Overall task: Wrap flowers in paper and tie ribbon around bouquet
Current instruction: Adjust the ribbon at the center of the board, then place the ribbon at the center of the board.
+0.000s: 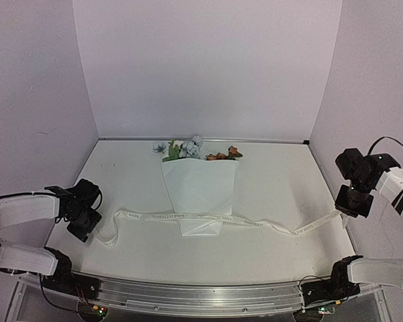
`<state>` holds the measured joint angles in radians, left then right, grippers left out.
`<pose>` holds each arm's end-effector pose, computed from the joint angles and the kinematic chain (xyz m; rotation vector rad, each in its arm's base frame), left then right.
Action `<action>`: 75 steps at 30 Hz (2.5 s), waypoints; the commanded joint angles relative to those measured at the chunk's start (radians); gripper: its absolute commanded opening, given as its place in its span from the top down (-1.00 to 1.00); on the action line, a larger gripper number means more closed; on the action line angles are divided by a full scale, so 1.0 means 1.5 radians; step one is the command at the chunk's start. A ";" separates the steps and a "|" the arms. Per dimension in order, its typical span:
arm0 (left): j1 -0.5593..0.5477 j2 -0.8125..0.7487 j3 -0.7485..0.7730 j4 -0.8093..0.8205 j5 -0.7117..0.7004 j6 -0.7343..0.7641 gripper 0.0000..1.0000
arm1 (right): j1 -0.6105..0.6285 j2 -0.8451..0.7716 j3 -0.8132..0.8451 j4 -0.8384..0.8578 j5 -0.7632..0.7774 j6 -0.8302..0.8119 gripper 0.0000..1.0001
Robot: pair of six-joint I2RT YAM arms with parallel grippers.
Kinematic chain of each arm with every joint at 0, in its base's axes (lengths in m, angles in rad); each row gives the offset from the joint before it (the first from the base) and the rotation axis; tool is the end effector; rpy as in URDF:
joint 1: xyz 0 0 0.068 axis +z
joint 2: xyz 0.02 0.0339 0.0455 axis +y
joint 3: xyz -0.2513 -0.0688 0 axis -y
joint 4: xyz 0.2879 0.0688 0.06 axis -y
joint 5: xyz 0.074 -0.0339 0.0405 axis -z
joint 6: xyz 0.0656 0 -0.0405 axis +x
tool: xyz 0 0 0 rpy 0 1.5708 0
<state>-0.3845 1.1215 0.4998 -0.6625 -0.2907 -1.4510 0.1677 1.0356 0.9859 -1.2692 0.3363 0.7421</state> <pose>0.2096 -0.0645 0.0897 -1.4416 2.3284 -0.0702 0.2168 0.0147 0.2436 0.8380 2.6278 -0.2671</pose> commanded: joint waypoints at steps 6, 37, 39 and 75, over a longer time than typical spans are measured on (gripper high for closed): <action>0.026 0.117 0.002 0.077 -0.007 -0.044 0.05 | -0.003 -0.014 0.018 0.016 0.005 -0.031 1.00; 0.313 0.032 0.183 0.034 -0.295 0.245 1.00 | -0.034 0.012 0.183 -0.089 0.270 -0.154 1.00; 0.314 0.035 0.187 0.042 -0.292 0.252 1.00 | -0.035 0.010 0.189 -0.090 0.275 -0.158 1.00; 0.030 0.253 0.278 0.384 0.435 0.452 -0.72 | 0.275 0.383 0.173 0.457 -0.414 -0.085 -0.85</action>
<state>-0.2893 1.4207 0.8780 -0.2420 0.2087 -0.7397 0.5151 1.5034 1.1355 -0.7494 -0.2191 0.5859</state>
